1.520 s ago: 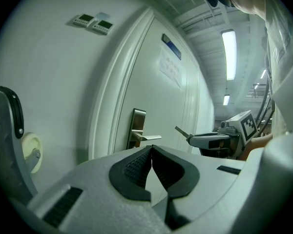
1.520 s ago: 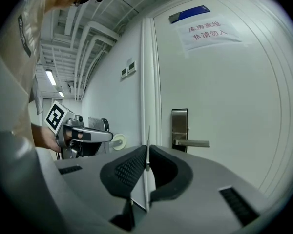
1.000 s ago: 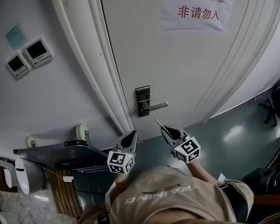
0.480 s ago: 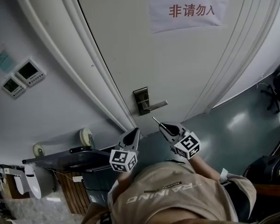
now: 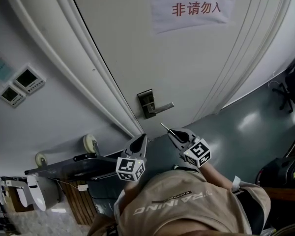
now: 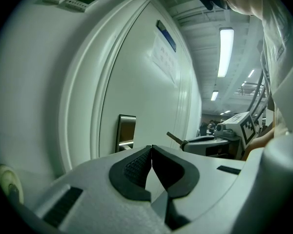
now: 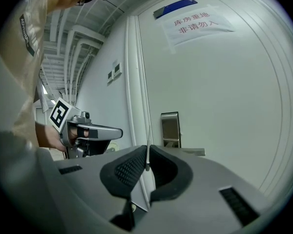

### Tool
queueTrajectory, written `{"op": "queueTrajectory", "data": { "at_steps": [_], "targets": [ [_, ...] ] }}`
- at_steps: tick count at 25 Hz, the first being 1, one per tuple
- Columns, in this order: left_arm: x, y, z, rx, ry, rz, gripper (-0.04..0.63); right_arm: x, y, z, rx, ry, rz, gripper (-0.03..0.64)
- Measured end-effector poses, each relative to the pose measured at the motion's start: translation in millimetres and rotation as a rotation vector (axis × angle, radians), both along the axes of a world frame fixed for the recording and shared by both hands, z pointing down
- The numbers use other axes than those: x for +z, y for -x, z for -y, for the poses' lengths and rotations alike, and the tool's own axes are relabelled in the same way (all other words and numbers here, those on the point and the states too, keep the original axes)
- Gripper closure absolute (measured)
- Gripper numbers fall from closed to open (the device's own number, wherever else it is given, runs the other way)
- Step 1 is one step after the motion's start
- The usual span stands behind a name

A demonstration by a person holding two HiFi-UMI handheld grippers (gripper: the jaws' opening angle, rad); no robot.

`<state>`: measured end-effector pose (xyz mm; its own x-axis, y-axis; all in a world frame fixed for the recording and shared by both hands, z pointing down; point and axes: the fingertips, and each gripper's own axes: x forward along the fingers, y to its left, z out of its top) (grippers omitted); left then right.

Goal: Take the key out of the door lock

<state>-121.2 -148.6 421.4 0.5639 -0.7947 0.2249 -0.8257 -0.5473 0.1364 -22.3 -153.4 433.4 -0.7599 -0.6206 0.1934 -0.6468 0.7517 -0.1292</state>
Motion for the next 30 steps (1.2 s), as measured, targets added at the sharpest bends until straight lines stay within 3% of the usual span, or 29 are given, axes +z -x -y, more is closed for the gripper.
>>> {"op": "queueTrajectory", "data": {
  "at_steps": [7,9,12,13,16,21,26,30],
  "targets": [
    [39.4,16.5,-19.4,-0.103,-0.006,-0.001,0.586,19.8,9.1,-16.5,-0.079,-0.038,-0.02,0.6],
    [55.2,24.1,-25.9,-0.174,0.019,-0.043,0.586,32.4,10.1,-21.5,-0.09,-0.022,-0.008,0.6],
    [58.5,31.2,-40.2,-0.274,0.037,-0.177,0.586,37.9,-0.4,-27.7,-0.091,-0.003,0.005,0.6],
    [58.7,33.4,-45.9,-0.293,0.034,-0.177,0.586,38.7,-4.2,-29.7,-0.092,-0.006,0.001,0.6],
    [68.5,36.9,-57.6,-0.322,0.045,-0.088,0.586,46.2,-7.8,-32.9,-0.108,0.002,0.008,0.6],
    [87.4,12.6,-67.3,-0.291,0.032,0.014,0.586,67.3,-12.6,-37.9,-0.159,-0.002,0.004,0.6],
    [101.4,-12.7,-77.6,-0.272,0.06,0.026,0.586,94.9,-24.2,-45.9,-0.17,0.061,0.018,0.6],
    [103.1,-24.6,-69.1,-0.238,0.061,0.07,0.586,92.7,-33.1,-44.7,-0.181,0.038,0.031,0.6]
  ]
}}
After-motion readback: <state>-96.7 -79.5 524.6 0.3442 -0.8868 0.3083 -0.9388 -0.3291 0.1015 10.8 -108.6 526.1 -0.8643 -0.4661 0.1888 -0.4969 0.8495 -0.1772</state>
